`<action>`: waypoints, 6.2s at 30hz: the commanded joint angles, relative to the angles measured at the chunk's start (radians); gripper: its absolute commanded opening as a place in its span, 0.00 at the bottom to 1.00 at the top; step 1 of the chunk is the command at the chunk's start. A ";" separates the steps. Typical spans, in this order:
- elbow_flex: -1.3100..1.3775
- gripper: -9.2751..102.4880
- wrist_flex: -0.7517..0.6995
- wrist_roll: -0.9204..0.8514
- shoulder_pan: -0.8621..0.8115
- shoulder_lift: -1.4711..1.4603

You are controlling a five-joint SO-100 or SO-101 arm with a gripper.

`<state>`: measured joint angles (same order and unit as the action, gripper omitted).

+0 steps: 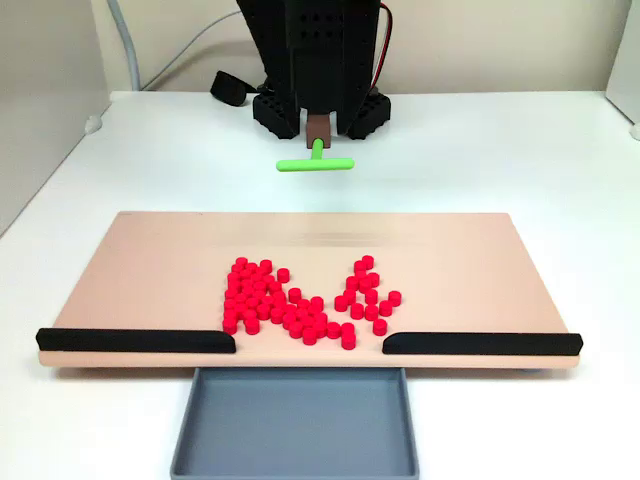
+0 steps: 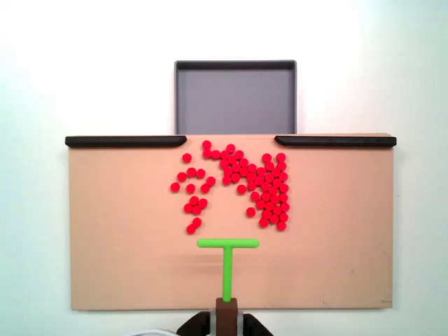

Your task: Gather the left side granules

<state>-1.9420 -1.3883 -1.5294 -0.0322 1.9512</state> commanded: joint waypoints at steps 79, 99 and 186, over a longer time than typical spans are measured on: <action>0.018 0.08 -0.005 0.011 -0.031 -0.037; 0.021 0.08 -0.005 0.534 0.012 -0.021; 0.871 0.08 -0.098 1.805 0.353 -0.815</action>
<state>-1.1351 -1.4864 0.2654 0.3114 1.1336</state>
